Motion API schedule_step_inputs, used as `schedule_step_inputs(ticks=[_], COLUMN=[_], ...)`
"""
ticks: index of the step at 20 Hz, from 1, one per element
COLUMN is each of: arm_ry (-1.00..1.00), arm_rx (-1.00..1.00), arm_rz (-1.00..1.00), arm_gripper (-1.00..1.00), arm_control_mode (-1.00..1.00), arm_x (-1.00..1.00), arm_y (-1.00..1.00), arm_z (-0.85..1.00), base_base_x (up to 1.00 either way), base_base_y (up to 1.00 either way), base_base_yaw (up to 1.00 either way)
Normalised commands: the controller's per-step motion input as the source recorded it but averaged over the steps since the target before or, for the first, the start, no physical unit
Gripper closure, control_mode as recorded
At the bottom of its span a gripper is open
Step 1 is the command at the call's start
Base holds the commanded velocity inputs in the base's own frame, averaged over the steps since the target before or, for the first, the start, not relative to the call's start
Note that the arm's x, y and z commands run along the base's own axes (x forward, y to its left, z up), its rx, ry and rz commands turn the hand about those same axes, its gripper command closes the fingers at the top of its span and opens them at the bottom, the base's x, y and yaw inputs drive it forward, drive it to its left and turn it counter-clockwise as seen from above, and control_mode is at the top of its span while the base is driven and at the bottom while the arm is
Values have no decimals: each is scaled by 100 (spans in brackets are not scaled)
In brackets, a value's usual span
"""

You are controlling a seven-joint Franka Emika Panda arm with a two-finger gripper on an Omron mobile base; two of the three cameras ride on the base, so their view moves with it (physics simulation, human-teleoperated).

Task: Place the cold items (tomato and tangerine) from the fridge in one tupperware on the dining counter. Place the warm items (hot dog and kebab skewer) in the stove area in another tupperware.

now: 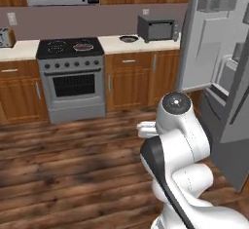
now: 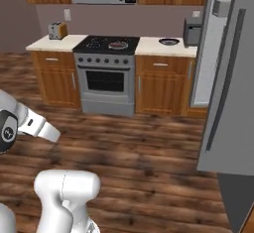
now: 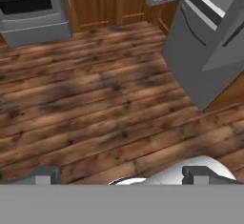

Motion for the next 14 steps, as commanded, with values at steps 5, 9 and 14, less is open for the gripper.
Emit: schedule_step_inputs(ticks=[5,9,14], arm_ry=[0,0,0], arm_rx=[0,0,0], arm_rz=[0,0,0], arm_gripper=[-100,-100,-100], arm_control_mode=[100,100,100], arm_x=[0,0,0], arm_y=[0,0,0], arm_z=[0,0,0], base_base_x=[100,100,100], base_base_y=[36,40,43], base_base_yaw=[0,0,0])
